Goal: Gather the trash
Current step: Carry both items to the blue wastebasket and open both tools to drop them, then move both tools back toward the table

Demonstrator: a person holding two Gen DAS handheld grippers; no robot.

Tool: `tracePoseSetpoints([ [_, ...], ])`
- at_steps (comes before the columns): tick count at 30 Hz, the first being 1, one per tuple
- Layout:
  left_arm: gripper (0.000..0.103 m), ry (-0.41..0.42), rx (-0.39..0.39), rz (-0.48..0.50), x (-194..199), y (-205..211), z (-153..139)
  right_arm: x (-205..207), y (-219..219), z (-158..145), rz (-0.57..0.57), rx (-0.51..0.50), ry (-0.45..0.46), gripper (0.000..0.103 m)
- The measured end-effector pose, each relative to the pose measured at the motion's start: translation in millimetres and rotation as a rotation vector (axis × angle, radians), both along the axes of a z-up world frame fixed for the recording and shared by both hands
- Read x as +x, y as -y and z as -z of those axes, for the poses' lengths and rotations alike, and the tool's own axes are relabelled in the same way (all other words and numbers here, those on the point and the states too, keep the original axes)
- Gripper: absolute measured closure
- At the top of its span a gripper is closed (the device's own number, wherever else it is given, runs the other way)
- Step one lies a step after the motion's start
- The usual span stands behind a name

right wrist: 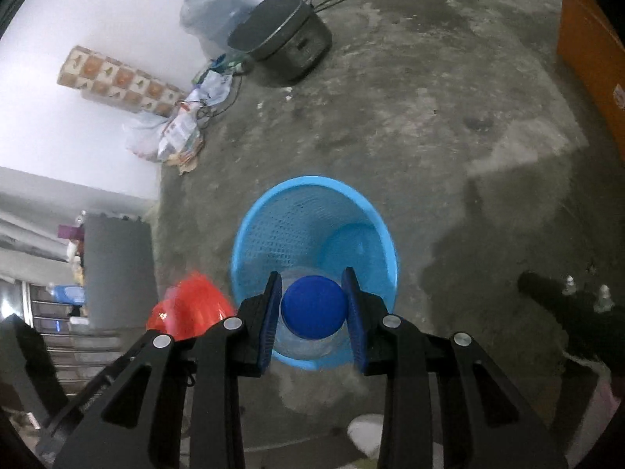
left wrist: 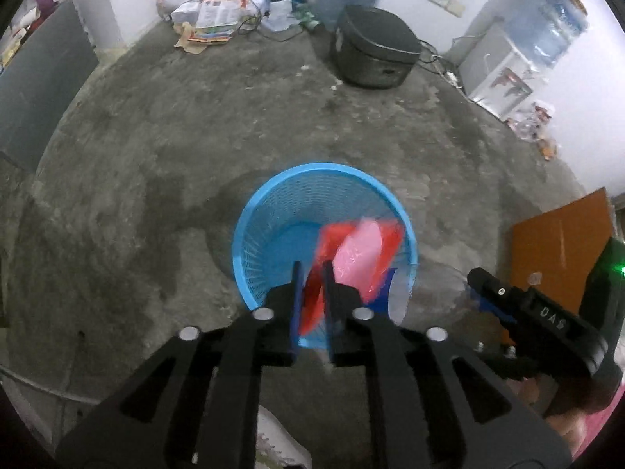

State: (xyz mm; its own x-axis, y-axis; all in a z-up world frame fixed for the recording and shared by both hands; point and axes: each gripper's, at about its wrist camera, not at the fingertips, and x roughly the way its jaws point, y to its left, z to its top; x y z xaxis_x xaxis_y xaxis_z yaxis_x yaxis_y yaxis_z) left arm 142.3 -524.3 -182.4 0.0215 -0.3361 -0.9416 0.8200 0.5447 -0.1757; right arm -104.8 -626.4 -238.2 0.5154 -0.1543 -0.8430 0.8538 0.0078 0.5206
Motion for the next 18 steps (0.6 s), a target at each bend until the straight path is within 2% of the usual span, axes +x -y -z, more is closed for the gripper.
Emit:
tracePoseSetpoints([
  [2, 0.074, -0.006, 0.003, -0.006, 1.6, 6.7, 9.1, 4.9, 2.8, 14.5, -0.006, 0.016, -0.011, 0.071],
  [4, 0.068, -0.009, -0.014, -0.014, 1.0, 4.0, 7.4, 8.4, 3.1, 21.9, -0.012, 0.038, -0.005, 0.071],
  [6, 0.059, -0.004, -0.040, -0.011, -4.8, -1.7, -1.8, 9.0, 1.3, 23.9, -0.011, 0.037, -0.004, 0.060],
  [7, 0.057, -0.001, -0.052, -0.007, -5.8, -4.2, -6.2, 8.5, -0.1, 21.4, -0.010, 0.025, -0.005, 0.058],
  [12, 0.038, 0.002, -0.145, -0.001, -16.6, -20.4, -39.0, 5.9, -13.3, -1.3, -0.034, -0.042, -0.001, 0.058],
  [18, 0.024, 0.059, -0.256, 0.021, -34.1, -54.1, -92.6, 0.8, -38.4, -46.7, -0.060, -0.182, -0.013, 0.051],
])
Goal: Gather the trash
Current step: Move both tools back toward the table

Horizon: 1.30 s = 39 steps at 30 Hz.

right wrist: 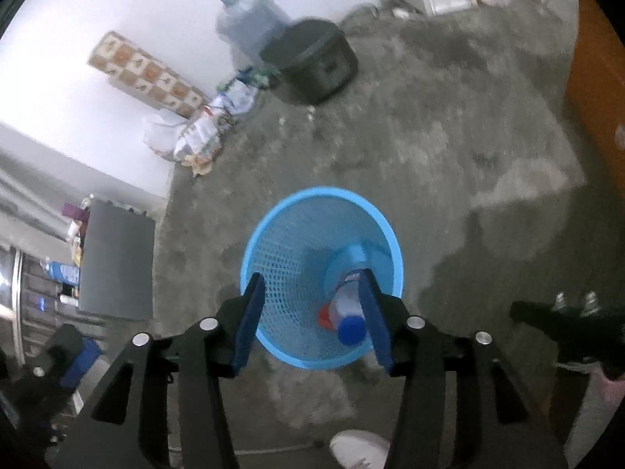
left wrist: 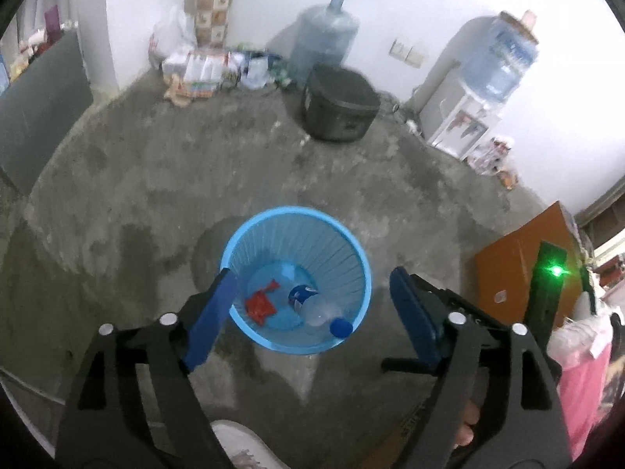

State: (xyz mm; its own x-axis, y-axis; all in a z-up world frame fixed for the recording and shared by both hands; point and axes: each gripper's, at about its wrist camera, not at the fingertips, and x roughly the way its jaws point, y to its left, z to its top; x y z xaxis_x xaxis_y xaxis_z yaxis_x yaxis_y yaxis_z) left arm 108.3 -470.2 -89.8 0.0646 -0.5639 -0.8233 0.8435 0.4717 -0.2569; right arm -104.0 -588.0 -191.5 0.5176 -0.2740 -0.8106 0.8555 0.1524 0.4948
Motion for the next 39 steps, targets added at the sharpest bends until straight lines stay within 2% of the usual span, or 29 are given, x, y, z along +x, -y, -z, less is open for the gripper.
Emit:
tracePoseSetpoints([
  [3, 0.021, 0.029, -0.057, -0.005, -6.7, -26.6, -30.4, 0.0, -14.8, -27.3, -0.022, -0.089, -0.010, 0.048],
  [11, 0.018, 0.066, -0.136, -0.031, -7.2, -102.2, -99.0, 9.1, -62.4, -111.5, -0.105, -0.367, -0.054, 0.023],
  [16, 0.014, 0.129, -0.194, -0.122, -0.8, -168.2, -146.2, 25.6, -100.6, -158.8, -0.178, -0.539, -0.091, 0.011],
  [18, 0.012, 0.149, -0.217, -0.173, 2.3, -197.9, -164.0, 32.8, -114.7, -171.6, -0.213, -0.574, -0.094, 0.007],
  [23, 0.009, 0.160, -0.266, -0.309, 9.8, -268.5, -192.4, 53.5, -158.2, -201.8, -0.315, -0.666, -0.100, 0.006],
  [28, 0.009, 0.153, -0.318, -0.433, 17.4, -337.8, -208.3, 69.2, -204.0, -221.8, -0.392, -0.718, -0.109, 0.006],
  [33, 0.009, 0.231, -0.355, -0.593, 15.2, -418.8, -227.8, 84.2, -255.2, -244.1, -0.489, -0.839, -0.105, 0.006],
  [36, 0.009, 0.314, -0.339, -0.695, 14.5, -472.8, -243.3, 91.3, -281.5, -259.0, -0.583, -0.882, -0.016, 0.006],
  [39, 0.009, 0.339, -0.339, -0.773, 16.4, -521.3, -251.5, 99.0, -305.4, -271.8, -0.667, -0.872, 0.114, 0.006],
])
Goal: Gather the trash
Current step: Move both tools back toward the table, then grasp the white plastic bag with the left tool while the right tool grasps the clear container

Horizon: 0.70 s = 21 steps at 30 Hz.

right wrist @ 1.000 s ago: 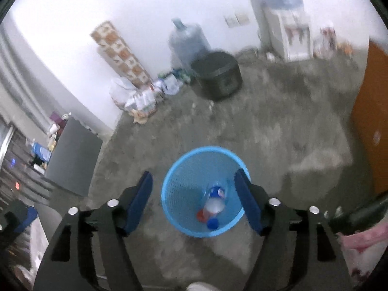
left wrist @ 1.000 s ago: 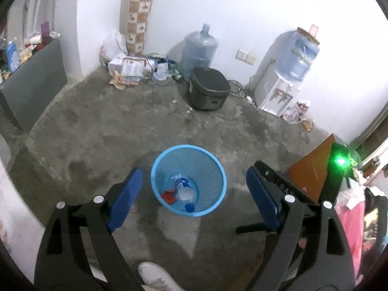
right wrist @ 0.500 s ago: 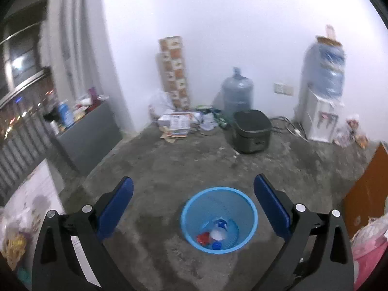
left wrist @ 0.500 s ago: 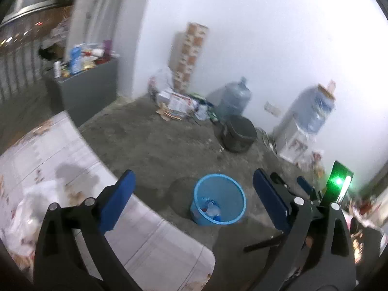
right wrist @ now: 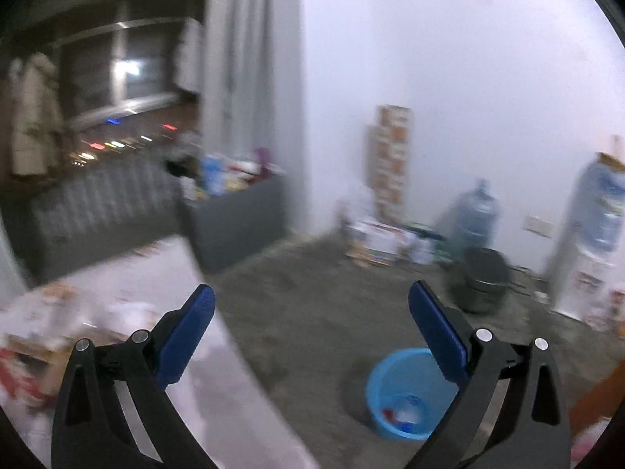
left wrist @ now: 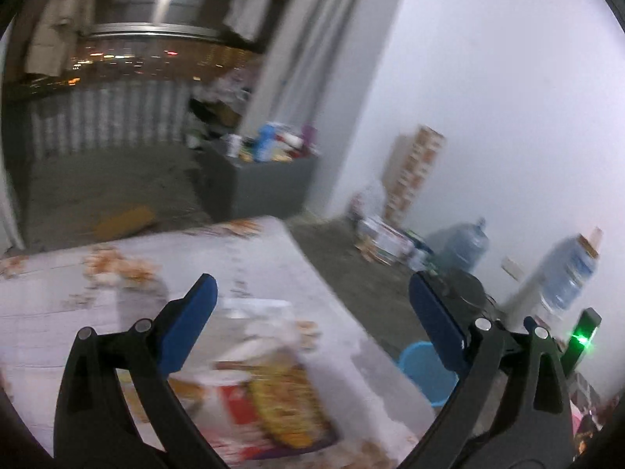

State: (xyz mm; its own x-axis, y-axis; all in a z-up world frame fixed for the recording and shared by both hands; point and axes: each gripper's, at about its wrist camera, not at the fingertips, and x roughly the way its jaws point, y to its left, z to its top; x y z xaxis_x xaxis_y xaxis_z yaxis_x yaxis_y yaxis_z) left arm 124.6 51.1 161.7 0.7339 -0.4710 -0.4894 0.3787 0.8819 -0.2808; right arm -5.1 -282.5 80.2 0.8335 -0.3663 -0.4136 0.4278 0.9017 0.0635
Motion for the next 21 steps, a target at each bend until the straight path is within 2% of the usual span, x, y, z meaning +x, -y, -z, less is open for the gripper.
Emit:
tracePoseSetpoints([
  [4, 0.009, -0.006, -0.011, -0.063, 5.9, -47.5, -2.5, 18.1, -34.6, -11.5, -0.129, 0.044, 0.039, 0.006],
  [8, 0.009, -0.022, 0.005, -0.073, 10.9, -77.1, 3.9, 42.5, -51.4, -12.5, -0.268, 0.186, 0.008, 0.006],
  [13, 0.009, -0.048, 0.030, -0.022, 21.2, -81.7, 17.1, 72.7, -64.4, -6.7, -0.386, 0.322, -0.049, 0.007],
  [16, 0.010, -0.067, 0.053, 0.025, 33.0, -76.4, 25.2, 86.2, -72.4, -2.5, -0.430, 0.363, -0.083, 0.012],
  [17, 0.013, -0.078, 0.067, 0.046, 37.2, -74.2, 29.7, 96.8, -72.2, -1.4, -0.450, 0.372, -0.099, 0.013],
  [18, 0.022, -0.090, 0.078, 0.057, 40.5, -70.1, 33.8, 102.1, -75.3, 0.5, -0.463, 0.378, -0.112, 0.015],
  [21, 0.037, -0.174, 0.133, 0.128, 60.4, -57.1, 55.1, 124.3, -89.7, 6.8, -0.504, 0.411, -0.167, 0.021],
])
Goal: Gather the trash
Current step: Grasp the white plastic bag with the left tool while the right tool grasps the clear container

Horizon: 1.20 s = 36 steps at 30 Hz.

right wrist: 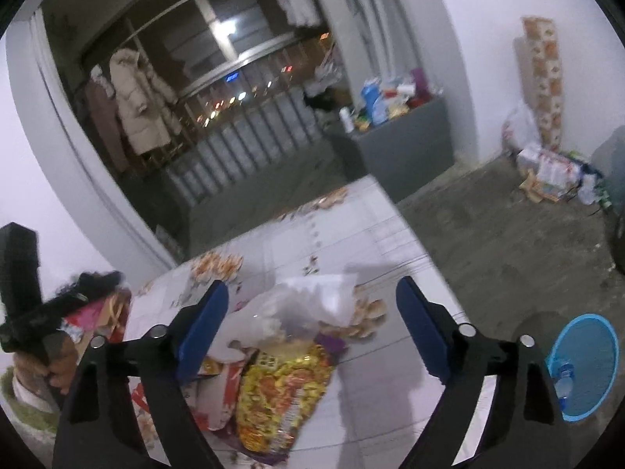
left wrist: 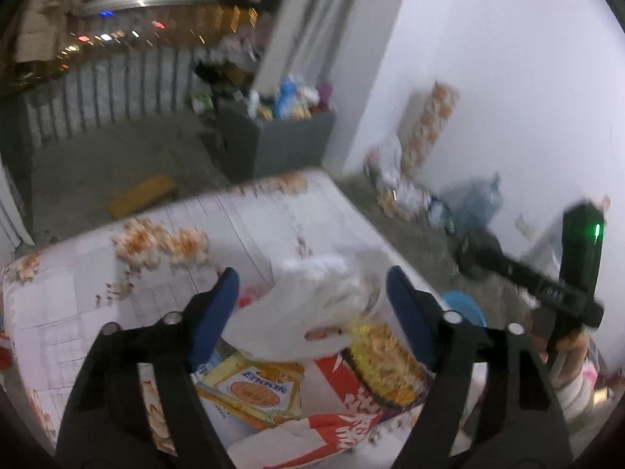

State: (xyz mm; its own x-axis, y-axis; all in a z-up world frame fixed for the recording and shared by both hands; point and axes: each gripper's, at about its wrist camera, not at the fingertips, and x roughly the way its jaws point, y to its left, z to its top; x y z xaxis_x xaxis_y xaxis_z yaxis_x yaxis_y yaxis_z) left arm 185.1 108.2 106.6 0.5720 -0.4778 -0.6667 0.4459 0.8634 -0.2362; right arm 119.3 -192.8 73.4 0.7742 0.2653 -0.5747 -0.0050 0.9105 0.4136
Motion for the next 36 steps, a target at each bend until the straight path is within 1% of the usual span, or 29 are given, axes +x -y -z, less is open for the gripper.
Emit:
tracePoseSetpoints([
  [2, 0.043, -0.038, 0.021, 0.040, 8.2, 5.8, 13.7, 15.1, -7.2, 8.1, -0.029, 0.021, -0.043, 0.026],
  [3, 0.046, -0.065, 0.044, 0.076, 15.3, 12.3, 23.0, 22.4, -10.7, 11.6, -0.043, 0.025, -0.063, 0.028],
  [7, 0.055, -0.127, 0.126, 0.178, 32.5, 31.1, 49.8, 49.0, -24.3, 29.2, -0.090, 0.045, -0.132, 0.034],
  [8, 0.060, -0.141, 0.141, 0.190, 36.5, 34.1, 55.7, 56.2, -27.4, 34.3, -0.098, 0.052, -0.155, 0.036],
  [10, 0.060, -0.182, 0.175, 0.213, 45.7, 43.0, 68.8, 66.1, -29.9, 42.5, -0.108, 0.061, -0.184, 0.038],
  [14, 0.060, -0.278, 0.208, 0.256, 62.1, 57.1, 95.9, 82.1, -34.4, 60.1, -0.116, 0.068, -0.249, 0.048],
  [17, 0.061, -0.322, 0.231, 0.273, 69.0, 64.1, 111.1, 86.3, -33.0, 67.7, -0.127, 0.084, -0.276, 0.053],
  [19, 0.062, -0.339, 0.238, 0.277, 72.0, 66.7, 118.9, 87.7, -32.5, 70.8, -0.134, 0.088, -0.285, 0.055],
  [24, 0.070, -0.367, 0.267, 0.277, 75.2, 70.5, 128.8, 84.6, -32.1, 71.4, -0.152, 0.096, -0.305, 0.065],
  [28, 0.074, -0.384, 0.287, 0.279, 76.5, 73.9, 133.5, 78.3, -31.8, 72.0, -0.149, 0.078, -0.316, 0.068],
  [31, 0.077, -0.373, 0.317, 0.285, 75.4, 77.7, 134.0, 73.5, -29.8, 71.9, -0.143, 0.069, -0.321, 0.072],
  [33, 0.083, -0.358, 0.333, 0.293, 74.5, 80.4, 133.4, 71.2, -27.9, 71.6, -0.136, 0.060, -0.322, 0.078],
  [36, 0.088, -0.334, 0.356, 0.294, 71.8, 83.5, 131.7, 67.9, -24.6, 71.5, -0.126, 0.057, -0.322, 0.085],
])
